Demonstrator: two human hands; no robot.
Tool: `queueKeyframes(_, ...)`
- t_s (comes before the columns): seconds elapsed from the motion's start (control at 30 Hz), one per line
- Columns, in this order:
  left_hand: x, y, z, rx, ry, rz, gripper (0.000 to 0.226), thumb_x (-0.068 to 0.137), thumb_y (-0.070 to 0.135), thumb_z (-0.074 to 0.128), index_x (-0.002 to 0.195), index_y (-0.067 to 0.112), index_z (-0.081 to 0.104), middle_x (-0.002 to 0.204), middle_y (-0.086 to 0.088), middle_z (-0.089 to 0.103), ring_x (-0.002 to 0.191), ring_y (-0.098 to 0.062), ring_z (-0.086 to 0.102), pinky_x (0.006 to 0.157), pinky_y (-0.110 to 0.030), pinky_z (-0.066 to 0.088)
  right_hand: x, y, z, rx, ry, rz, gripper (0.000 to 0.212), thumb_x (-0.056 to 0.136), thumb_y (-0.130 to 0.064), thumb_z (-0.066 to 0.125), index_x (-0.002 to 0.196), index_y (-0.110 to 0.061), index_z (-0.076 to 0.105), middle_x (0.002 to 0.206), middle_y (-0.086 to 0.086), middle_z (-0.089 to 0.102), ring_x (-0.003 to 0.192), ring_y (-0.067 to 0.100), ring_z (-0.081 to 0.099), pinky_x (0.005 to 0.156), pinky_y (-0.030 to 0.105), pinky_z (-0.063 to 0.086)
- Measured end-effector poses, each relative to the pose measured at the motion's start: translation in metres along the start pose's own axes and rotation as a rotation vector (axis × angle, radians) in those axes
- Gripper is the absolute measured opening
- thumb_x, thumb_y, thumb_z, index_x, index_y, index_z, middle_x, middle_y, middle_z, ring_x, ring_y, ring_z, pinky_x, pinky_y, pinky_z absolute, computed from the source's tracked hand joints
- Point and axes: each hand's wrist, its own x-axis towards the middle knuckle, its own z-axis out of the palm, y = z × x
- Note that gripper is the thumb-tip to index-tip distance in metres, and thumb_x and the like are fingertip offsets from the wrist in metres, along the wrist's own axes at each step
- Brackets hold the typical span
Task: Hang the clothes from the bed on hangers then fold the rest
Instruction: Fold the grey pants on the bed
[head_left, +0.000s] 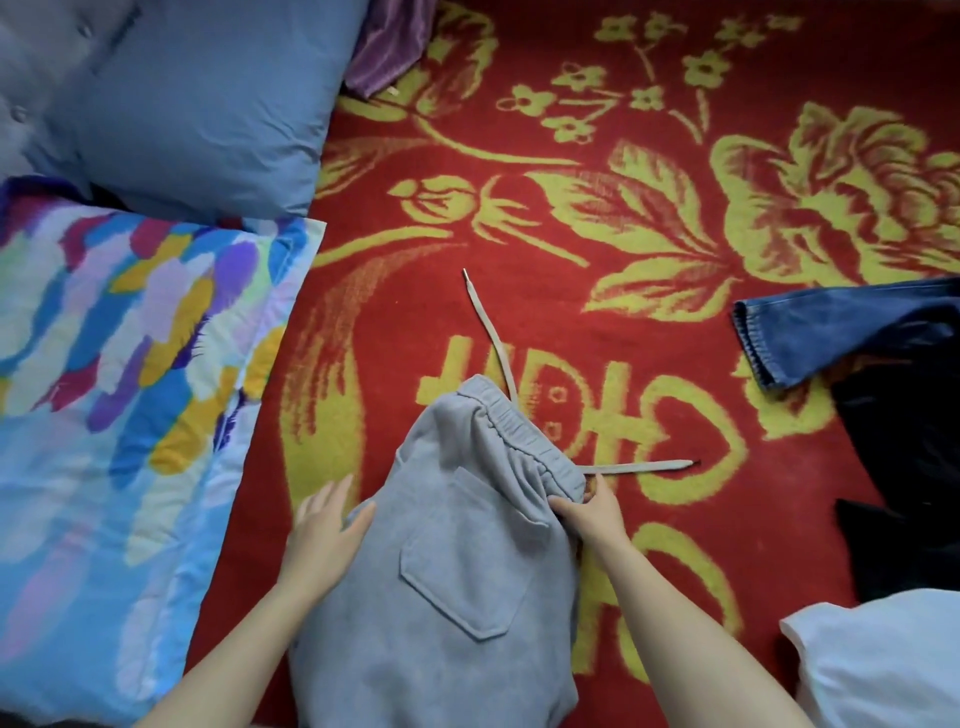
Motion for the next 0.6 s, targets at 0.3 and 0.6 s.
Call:
queueKeyframes(0.3, -0.006, 0.019, -0.01, -0.046, -0.015, 0.049, 0.056, 0.096, 0.037, 0.047, 0.145, 0.013, 0.033, 0.151, -0.009, 0.032, 0.14, -0.025, 0.02, 0.112, -0.036, 0.018, -0.033, -0.015, -0.007, -0.253, -0.086, -0.267, 0.047, 0.065, -0.011, 0.067, 0.11, -0.013, 0.058, 0.111, 0.005, 0.058, 0.107, 0.025, 0.054, 0.086, 0.034, 0.046)
queueKeyframes(0.6, -0.037, 0.058, -0.025, 0.496, -0.099, 0.471, 0.108, 0.079, 0.053, 0.065, 0.145, 0.034, -0.017, 0.156, -0.012, -0.019, 0.145, -0.027, -0.007, 0.115, -0.041, 0.011, -0.127, -0.007, 0.011, -0.905, -0.159, -0.925, 0.049, 0.062, -0.015, 0.072, 0.109, -0.008, 0.058, 0.135, 0.007, 0.051, 0.103, 0.033, 0.053, 0.083, 0.036, 0.047)
